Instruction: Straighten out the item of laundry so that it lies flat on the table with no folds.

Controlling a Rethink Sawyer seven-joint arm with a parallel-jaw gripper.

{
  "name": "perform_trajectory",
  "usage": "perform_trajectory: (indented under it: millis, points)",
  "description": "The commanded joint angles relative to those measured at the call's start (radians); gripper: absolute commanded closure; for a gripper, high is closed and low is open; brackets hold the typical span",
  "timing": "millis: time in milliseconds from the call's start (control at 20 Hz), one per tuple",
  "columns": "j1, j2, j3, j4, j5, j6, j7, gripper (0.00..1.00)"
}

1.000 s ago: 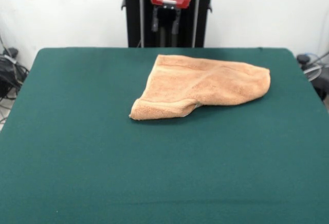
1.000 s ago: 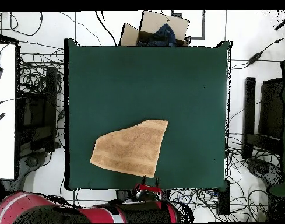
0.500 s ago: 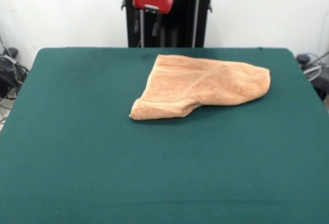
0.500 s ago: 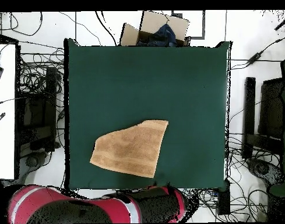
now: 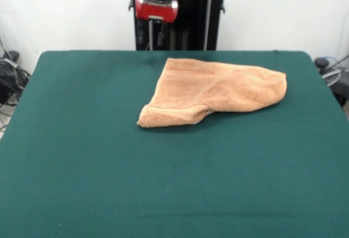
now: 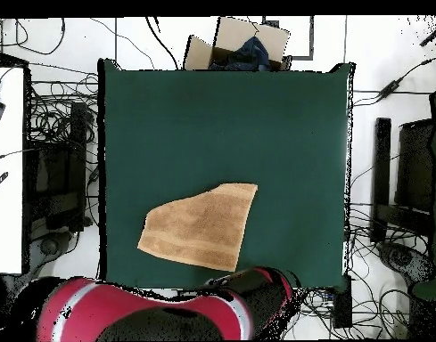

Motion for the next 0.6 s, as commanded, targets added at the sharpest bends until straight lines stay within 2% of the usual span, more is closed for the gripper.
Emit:
perform_trajectory:
  millis: [50,250,600]
  points:
    - [-0.209,-0.151,0.438,-0.041,-0.101,0.358,0.056,0.0]
    - [-0.389,-0.248,0.614,0.037,0.018,0.543,-0.154,0.0]
    - [-0.465,-0.332,0.708,0.091,0.108,0.678,-0.257,0.0]
